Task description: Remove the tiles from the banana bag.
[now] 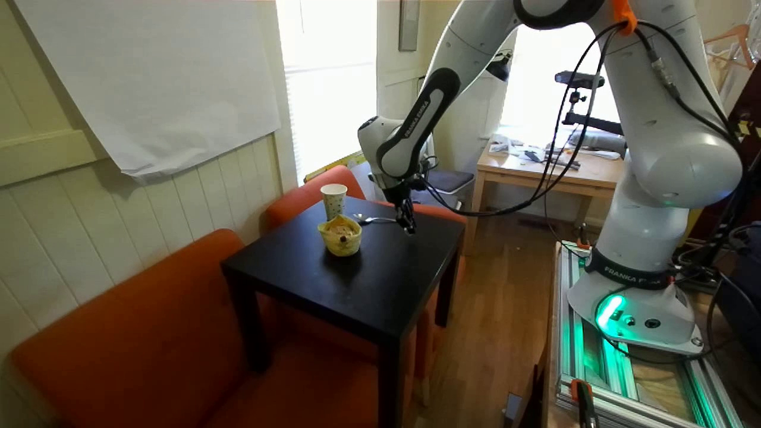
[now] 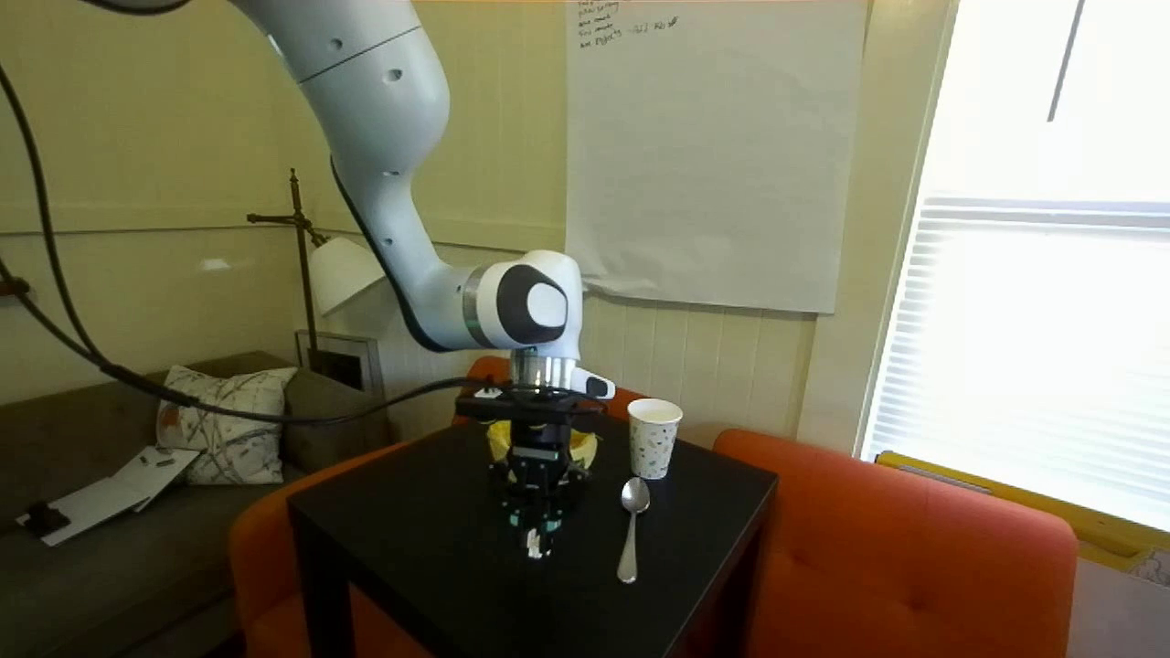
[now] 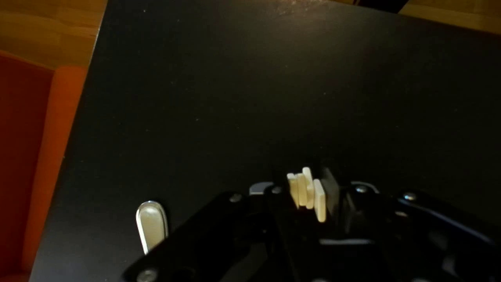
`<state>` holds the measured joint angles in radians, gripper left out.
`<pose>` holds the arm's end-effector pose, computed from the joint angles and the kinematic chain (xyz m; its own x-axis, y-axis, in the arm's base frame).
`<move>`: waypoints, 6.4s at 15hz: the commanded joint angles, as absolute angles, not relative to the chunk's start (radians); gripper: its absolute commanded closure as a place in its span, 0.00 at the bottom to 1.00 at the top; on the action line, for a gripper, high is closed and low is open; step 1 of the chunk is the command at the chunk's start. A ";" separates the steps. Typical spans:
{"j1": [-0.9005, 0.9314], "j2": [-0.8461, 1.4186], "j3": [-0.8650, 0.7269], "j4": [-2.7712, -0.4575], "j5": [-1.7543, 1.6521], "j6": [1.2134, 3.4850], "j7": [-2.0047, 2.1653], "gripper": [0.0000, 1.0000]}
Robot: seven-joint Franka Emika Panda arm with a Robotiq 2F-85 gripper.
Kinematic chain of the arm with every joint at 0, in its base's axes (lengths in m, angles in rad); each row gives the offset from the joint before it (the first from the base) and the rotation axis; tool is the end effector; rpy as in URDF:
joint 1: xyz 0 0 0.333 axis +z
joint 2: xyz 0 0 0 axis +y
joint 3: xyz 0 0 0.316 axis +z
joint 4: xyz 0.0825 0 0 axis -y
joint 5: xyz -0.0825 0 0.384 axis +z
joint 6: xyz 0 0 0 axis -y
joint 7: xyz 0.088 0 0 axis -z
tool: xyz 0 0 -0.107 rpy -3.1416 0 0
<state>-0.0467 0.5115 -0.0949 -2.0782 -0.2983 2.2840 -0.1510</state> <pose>0.5446 -0.0860 0.1580 0.9152 0.2015 -0.3491 0.2662 -0.9525 0.1479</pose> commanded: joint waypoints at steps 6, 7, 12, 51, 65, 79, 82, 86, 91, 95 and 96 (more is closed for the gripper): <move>-0.019 0.578 -0.108 -2.043 -0.330 2.384 -0.086 0.63; -0.017 0.576 -0.108 -2.040 -0.331 2.392 -0.084 0.46; -0.010 0.552 -0.108 -2.038 -0.331 2.432 -0.093 0.13; -0.068 0.742 0.064 -1.773 -0.245 2.658 -0.552 0.14; -0.081 0.744 0.094 -1.705 -0.226 2.517 -0.576 0.96; -0.094 0.547 0.090 -1.815 -0.148 2.429 -0.505 0.93; -0.089 0.502 0.042 -1.882 -0.162 2.427 -0.425 0.93; -0.081 0.463 -0.022 -1.988 -0.174 2.439 -0.303 0.93; -0.084 0.465 -0.052 -2.071 -0.165 2.431 -0.228 0.93; -0.083 0.483 -0.053 -2.094 -0.162 2.430 -0.201 0.93; -0.085 0.488 -0.049 -2.095 -0.157 2.432 -0.199 0.93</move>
